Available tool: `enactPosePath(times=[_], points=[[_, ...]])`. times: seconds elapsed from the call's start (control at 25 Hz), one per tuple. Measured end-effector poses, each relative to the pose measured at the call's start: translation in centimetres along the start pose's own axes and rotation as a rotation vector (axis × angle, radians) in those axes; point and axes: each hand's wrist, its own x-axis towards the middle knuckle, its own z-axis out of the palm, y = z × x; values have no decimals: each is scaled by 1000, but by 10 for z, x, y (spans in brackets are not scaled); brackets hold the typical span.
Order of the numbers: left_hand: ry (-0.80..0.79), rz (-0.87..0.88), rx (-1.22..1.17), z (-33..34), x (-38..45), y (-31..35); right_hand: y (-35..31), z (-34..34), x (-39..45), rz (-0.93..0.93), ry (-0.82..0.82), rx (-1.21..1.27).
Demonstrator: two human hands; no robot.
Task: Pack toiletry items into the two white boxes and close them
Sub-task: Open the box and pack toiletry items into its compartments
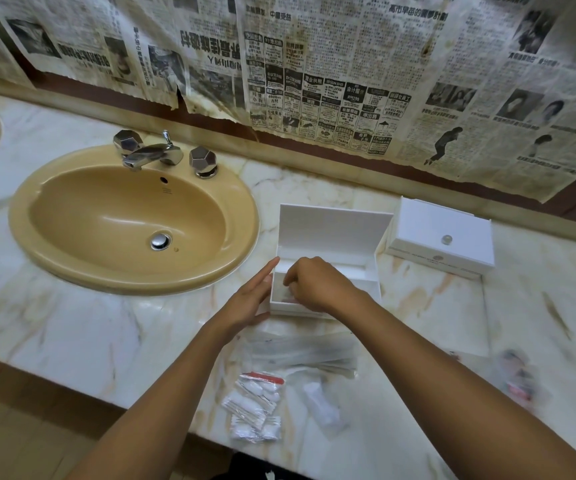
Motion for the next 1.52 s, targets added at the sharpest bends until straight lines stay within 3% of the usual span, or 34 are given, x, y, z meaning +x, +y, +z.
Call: enactPosePath(times=[0.16,0.4,0.6,0.68,0.76,1.08,1.52], points=[[5,-17,-20,1,2,0,-6,18,2,-44,-136,-70],[20,30,11,7,-1,-1,-8,25,-3,-78,-109,-21],[47,40,47,7,0,-6,8,31,-35,-114,259,76],[56,36,72,10,-1,-5,14,35,-54,-107,332,104],[67,30,94,11,0,-5,20,41,-70,-71,297,64],[119,43,87,11,8,-15,35,76,-100,43,-95,-155],[114,60,94,12,6,-13,34,78,-99,54,-89,30]])
